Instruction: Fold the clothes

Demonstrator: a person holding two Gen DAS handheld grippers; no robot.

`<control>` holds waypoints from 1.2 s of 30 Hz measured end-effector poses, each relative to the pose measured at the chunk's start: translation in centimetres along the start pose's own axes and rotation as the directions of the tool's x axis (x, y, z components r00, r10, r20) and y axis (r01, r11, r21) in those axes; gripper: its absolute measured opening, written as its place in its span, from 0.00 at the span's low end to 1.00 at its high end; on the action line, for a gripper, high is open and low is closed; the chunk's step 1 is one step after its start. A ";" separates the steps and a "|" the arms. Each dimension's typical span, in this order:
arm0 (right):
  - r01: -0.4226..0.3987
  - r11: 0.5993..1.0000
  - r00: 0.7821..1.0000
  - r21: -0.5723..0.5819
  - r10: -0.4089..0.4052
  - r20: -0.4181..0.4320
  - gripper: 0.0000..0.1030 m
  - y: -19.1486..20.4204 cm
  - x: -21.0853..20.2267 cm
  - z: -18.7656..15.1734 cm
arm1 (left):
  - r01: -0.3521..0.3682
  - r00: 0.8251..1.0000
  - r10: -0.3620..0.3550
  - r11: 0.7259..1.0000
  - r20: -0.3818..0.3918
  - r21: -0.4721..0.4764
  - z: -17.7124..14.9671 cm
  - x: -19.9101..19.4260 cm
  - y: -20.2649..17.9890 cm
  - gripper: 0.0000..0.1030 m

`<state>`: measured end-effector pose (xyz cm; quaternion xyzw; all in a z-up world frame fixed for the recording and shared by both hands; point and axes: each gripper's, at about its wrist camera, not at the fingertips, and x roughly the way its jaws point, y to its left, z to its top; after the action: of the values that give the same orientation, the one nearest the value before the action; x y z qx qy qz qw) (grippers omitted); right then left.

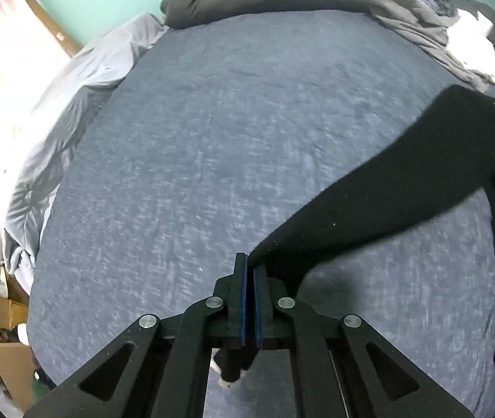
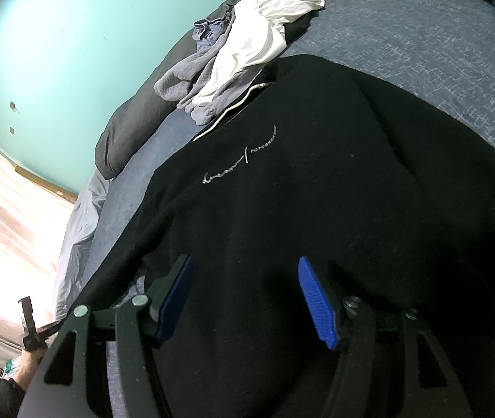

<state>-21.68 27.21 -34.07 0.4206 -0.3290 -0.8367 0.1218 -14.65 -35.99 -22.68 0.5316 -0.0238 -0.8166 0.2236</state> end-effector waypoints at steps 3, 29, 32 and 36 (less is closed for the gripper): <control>0.004 1.000 1.000 -0.002 -0.004 -0.002 0.62 -0.1 0.1 0.0 | -0.009 1.000 0.009 0.999 -0.008 -0.043 0.6 1.3 0.7 0.03; 0.021 1.000 0.999 0.003 -0.021 0.029 0.62 1.4 -6.2 1.3 | 0.546 0.838 -0.539 0.830 -0.084 0.116 -6.3 -8.7 -17.4 0.42; 0.086 0.994 0.996 -0.064 -0.087 -0.016 0.62 1.6 -7.9 0.5 | 0.603 0.797 -0.588 0.784 -0.140 0.144 -8.7 -9.2 -21.0 0.42; 0.150 0.978 0.985 -0.147 -0.160 -0.059 0.62 1.3 -10.7 -0.7 | 0.644 0.765 -0.619 0.742 -0.179 0.188 -11.2 -10.1 -24.6 0.42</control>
<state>-14.65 31.09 -26.81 0.4645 -0.2304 -0.8495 0.0975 -9.82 -7.70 -25.68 0.5731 0.0715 -0.8058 -0.1309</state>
